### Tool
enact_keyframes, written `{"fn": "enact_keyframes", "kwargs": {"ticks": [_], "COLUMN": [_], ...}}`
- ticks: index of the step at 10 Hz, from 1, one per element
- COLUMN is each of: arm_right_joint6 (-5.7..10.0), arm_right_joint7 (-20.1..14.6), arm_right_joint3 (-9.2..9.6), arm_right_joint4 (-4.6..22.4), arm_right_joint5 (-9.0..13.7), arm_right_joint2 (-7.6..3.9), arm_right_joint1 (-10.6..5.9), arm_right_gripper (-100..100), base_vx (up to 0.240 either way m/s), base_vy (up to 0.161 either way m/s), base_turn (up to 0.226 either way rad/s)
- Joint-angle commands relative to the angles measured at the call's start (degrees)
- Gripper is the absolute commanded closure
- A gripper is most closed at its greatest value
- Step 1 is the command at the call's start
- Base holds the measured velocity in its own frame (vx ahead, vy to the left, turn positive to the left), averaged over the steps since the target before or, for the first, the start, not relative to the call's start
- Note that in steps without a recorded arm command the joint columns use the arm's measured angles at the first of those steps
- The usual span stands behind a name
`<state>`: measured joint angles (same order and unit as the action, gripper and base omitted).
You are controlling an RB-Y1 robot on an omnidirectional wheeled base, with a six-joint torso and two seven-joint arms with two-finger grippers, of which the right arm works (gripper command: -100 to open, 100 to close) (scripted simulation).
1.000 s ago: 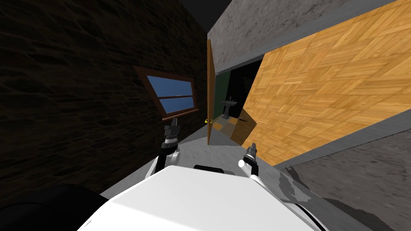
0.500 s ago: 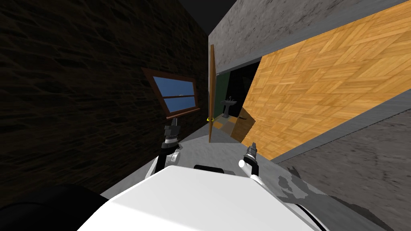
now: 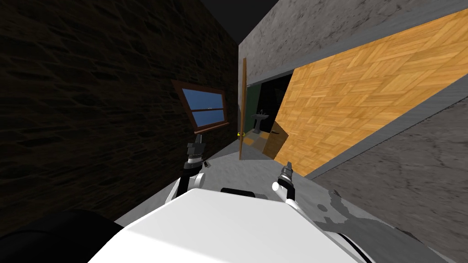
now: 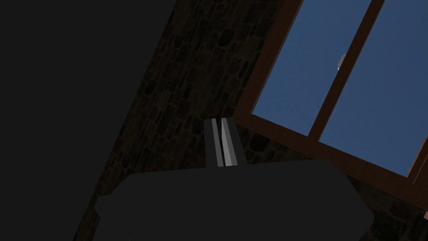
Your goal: Pull the door open
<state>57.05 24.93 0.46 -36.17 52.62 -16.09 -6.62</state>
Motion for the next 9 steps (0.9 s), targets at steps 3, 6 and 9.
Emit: {"fn": "enact_keyframes", "kwargs": {"ticks": [3, 6, 9], "arm_right_joint6": [0.41, 0.77, 1.3], "arm_right_joint7": [-0.06, -0.12, -0.41], "arm_right_joint3": [-1.06, -1.98, -3.28], "arm_right_joint4": [0.1, 0.16, 0.29], "arm_right_joint5": [-2.39, -4.45, -7.42], "arm_right_joint2": [0.04, 0.11, 0.33], "arm_right_joint1": [-0.01, 0.01, 0.09], "arm_right_gripper": [-100, -100, -100], "base_vx": [-0.155, -0.158, -0.143], "base_vy": [0.118, 0.123, 0.101], "base_turn": [-0.035, -0.031, -0.047]}}
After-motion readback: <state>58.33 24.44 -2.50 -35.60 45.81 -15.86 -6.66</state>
